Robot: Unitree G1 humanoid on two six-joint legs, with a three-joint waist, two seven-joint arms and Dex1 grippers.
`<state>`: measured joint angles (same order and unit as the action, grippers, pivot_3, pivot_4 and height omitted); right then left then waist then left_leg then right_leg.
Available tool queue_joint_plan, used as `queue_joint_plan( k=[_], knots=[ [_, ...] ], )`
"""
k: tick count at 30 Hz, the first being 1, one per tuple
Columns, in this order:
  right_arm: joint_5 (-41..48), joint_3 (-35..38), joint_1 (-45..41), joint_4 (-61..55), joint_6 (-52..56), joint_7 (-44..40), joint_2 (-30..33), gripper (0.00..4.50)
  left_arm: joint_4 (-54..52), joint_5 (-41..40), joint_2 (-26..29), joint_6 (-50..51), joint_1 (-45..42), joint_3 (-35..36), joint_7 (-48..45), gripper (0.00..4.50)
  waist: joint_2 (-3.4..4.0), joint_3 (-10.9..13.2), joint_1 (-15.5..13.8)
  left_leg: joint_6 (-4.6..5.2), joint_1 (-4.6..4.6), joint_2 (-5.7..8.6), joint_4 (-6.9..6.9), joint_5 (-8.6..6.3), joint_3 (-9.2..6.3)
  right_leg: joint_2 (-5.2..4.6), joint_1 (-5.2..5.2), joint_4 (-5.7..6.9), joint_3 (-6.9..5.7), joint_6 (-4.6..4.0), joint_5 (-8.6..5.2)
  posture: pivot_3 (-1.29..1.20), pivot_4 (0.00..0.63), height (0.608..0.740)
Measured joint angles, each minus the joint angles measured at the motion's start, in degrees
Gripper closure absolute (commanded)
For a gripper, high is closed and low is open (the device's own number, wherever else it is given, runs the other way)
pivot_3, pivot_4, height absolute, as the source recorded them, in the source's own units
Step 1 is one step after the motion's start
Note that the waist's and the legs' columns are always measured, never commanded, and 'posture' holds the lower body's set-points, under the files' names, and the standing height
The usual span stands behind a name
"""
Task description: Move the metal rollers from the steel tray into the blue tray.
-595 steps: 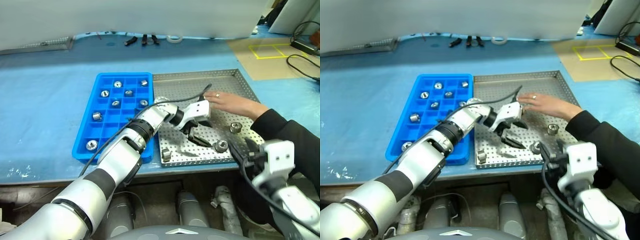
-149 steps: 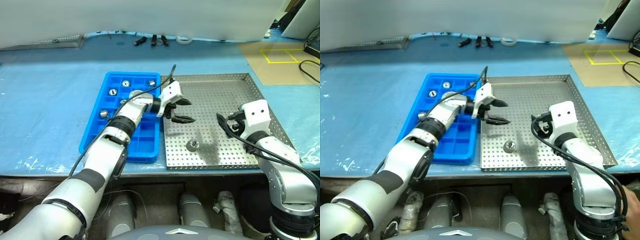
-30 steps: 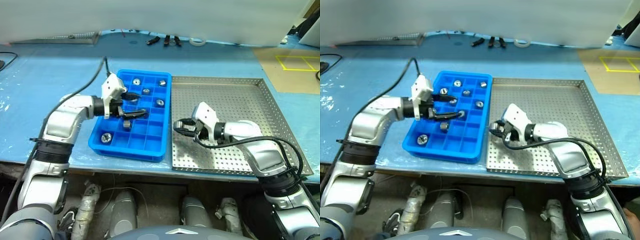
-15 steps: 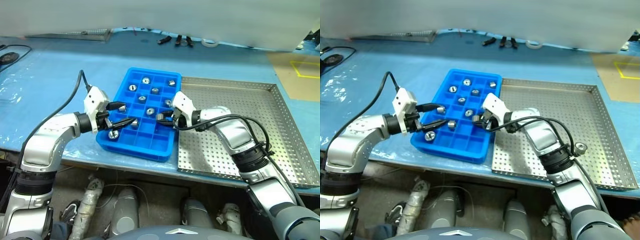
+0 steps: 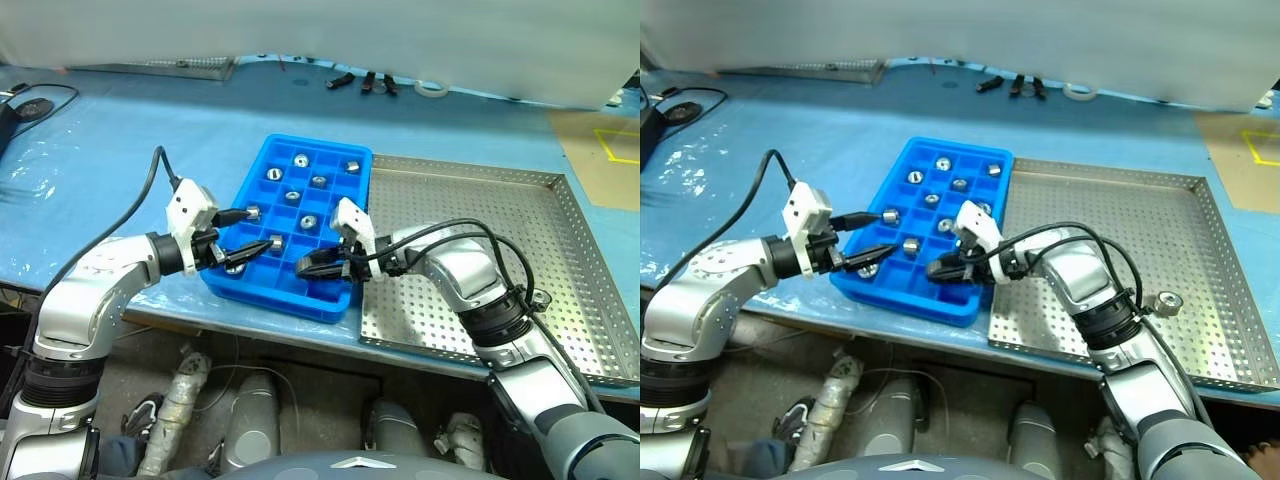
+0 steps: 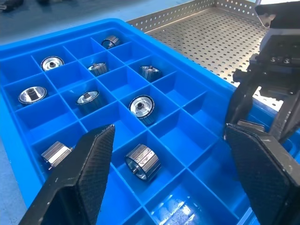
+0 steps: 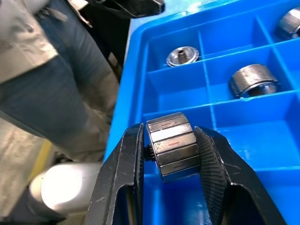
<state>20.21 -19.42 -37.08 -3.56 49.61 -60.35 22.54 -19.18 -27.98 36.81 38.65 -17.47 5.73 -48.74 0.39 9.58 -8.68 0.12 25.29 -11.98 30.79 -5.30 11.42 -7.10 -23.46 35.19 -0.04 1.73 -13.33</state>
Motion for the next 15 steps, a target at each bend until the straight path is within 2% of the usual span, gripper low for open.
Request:
queue_joint_plan(
  k=[8,9,12,15],
  knots=[
    [0.36,-0.34,-0.01,1.45,0.23,1.9,-3.32,3.28,0.09,-0.04,0.62,-0.02,-0.01,-0.26,-0.67,0.53,-0.01,-0.01,-0.06,-0.07,0.01,0.01,-0.05,0.04,0.0,-0.01,-0.08,0.09,0.02,0.01,-0.01,0.22,0.15,0.74],
    [0.28,-0.41,-0.01,1.78,0.14,2.04,-3.65,2.58,0.12,-0.04,0.7,-0.03,-0.01,-0.28,-0.78,0.53,-0.01,-0.01,-0.04,-0.08,0.01,0.02,-0.05,0.05,0.0,-0.01,-0.1,0.11,0.02,0.01,-0.01,0.22,0.15,0.74],
    [0.0,-0.41,-0.05,2.87,-0.06,3.66,-4.46,1.68,0.42,-0.04,0.76,-0.17,-0.16,-0.57,-1.16,0.53,-0.01,-0.01,-0.03,-0.14,0.01,0.02,-0.07,0.08,0.0,0.0,-0.15,0.16,0.03,0.01,-0.01,0.19,0.15,0.74],
    [-0.77,-0.41,-0.1,3.5,-0.23,5.16,-4.46,1.68,1.29,-0.01,0.76,-0.67,-0.73,-1.23,-1.61,0.53,-0.02,-0.01,-0.02,-0.21,0.03,0.02,-0.08,0.13,0.0,0.0,-0.21,0.23,0.05,0.01,-0.01,0.16,0.15,0.74]
  ],
)
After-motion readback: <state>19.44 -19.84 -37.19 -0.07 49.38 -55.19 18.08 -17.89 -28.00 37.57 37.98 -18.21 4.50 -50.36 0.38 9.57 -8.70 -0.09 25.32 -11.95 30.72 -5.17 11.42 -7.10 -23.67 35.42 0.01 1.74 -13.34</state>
